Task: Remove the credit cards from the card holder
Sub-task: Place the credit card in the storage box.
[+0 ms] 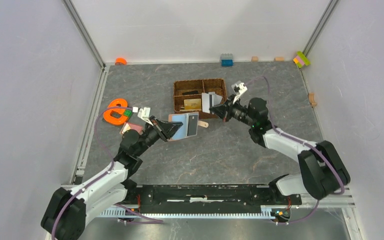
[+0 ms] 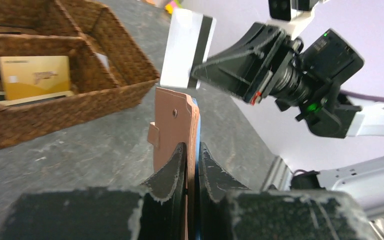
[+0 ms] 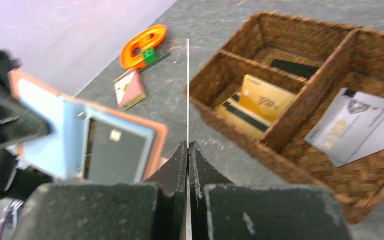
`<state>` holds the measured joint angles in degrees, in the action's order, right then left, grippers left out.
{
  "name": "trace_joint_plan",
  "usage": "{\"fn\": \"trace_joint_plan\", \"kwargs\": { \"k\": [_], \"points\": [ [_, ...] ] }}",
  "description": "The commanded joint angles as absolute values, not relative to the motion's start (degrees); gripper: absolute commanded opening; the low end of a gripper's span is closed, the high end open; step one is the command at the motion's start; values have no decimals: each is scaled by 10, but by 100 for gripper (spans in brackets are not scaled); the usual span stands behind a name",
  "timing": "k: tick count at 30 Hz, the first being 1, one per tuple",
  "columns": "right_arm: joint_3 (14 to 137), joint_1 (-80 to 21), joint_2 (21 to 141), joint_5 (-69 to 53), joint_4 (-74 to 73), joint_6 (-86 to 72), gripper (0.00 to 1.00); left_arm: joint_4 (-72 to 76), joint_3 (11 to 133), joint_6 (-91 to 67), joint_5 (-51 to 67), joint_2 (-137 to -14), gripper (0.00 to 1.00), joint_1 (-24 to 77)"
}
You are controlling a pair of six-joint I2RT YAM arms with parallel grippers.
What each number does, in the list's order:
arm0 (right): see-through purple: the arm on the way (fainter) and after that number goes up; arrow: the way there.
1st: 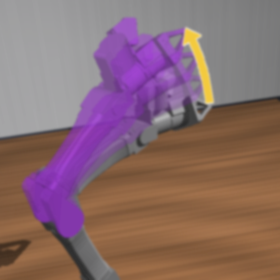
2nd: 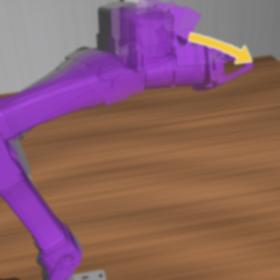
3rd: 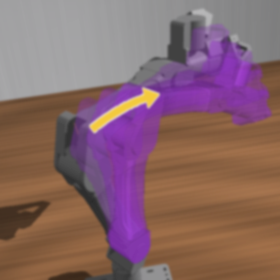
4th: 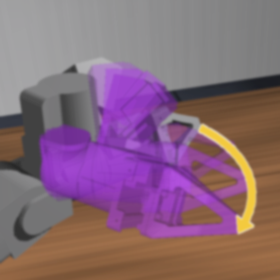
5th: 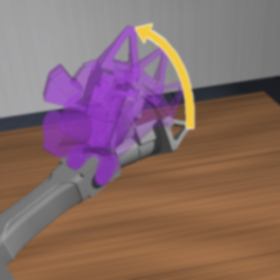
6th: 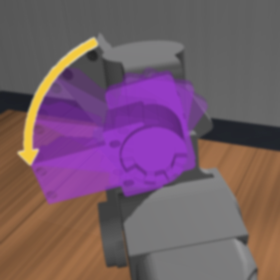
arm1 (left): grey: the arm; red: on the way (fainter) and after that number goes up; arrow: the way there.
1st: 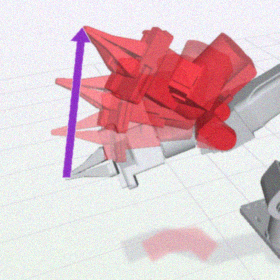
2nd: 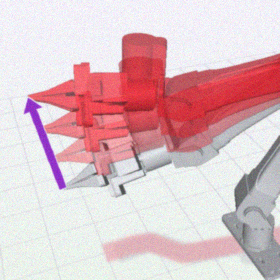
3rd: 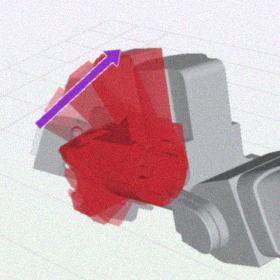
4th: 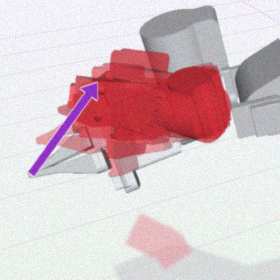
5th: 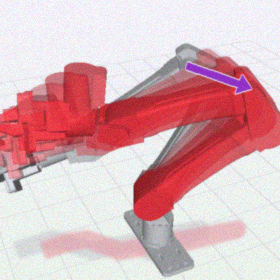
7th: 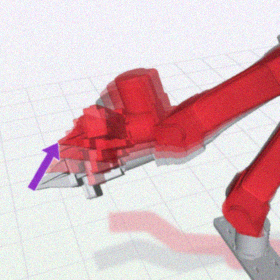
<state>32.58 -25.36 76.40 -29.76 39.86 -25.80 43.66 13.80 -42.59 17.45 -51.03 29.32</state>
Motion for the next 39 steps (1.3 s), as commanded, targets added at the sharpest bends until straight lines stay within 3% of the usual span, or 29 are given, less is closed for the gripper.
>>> {"fn": "trace_joint_plan", "kwargs": {
  "k": [1,7,15,39],
  "points": [
    [416,-250,829,-238,313,-211,1,339,136,-362,97,-452,10,291],
    [520,-250,924,-173,243,-174,1,292,131,-342,70,-403,11,291],
    [557,-248,986,-105,237,-157,2,271,129,-331,66,-374,9,291],
    [550,-225,967,-108,240,-155,3,271,130,-332,72,-379,7,291]
  ]
}}
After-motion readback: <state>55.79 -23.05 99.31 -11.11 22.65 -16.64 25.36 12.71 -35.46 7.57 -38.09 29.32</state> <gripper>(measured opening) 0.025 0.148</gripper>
